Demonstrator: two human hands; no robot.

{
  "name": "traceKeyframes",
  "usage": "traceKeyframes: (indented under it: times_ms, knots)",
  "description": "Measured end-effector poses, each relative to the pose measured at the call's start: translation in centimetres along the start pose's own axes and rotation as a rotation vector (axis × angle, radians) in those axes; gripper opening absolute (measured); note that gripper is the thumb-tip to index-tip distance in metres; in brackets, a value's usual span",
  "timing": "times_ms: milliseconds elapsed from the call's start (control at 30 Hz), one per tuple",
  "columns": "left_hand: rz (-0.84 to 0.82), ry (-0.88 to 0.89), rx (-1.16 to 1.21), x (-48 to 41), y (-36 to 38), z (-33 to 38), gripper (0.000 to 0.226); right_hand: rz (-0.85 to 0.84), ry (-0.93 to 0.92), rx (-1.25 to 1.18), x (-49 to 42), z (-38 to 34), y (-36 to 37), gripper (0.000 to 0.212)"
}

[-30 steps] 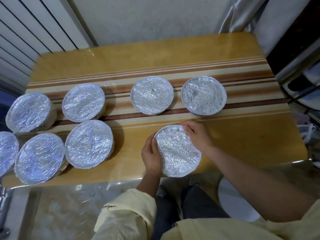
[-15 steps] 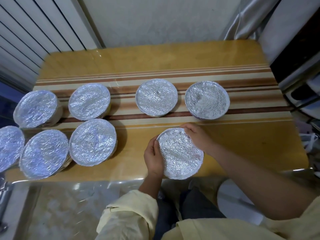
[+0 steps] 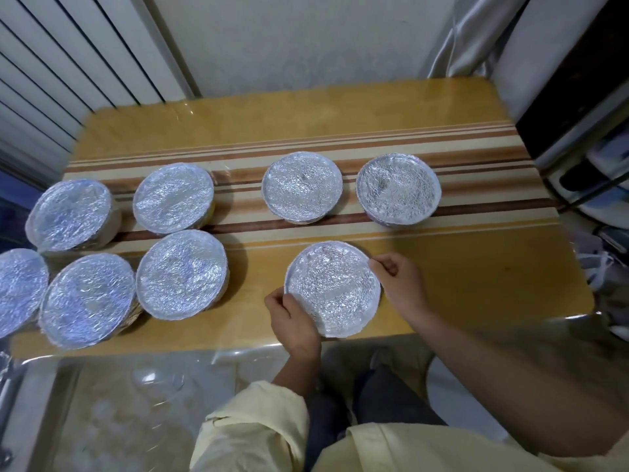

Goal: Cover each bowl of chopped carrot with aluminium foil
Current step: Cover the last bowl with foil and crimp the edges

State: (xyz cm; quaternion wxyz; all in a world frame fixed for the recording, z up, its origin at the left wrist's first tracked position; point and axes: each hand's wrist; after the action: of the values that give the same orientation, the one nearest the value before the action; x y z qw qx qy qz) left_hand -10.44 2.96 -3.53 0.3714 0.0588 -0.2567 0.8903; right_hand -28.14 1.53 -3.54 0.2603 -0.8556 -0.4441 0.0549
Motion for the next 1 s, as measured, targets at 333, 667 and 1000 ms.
traceKeyframes:
  times_ms: [333, 667, 1000]
  knots:
    - [-0.194, 0.116, 0.126, -2.2, 0.2, 0.5, 0.035, 0.094, -0.005, 0.049, 1.7, -0.1, 0.0, 0.009]
    - [-0.194, 0.233, 0.106, -2.7, 0.9, -0.4, 0.029, -0.195, 0.166, -0.017, -0.7, -1.6, -1.7, 0.01]
    - [-0.184, 0.253, 0.114, -2.8, 0.9, -0.4, 0.03, -0.183, -0.107, 0.267, -2.5, -2.9, 0.2, 0.007]
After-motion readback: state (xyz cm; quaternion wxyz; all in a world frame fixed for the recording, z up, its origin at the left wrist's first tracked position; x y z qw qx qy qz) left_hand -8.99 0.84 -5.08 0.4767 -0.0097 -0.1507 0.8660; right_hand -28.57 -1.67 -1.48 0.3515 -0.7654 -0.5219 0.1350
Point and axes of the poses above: each hand's wrist, its own x-axis away from the middle knuckle, its own y-axis out of the palm, z = x × y, and after that the axes turned 13 degrees about z, right-handed
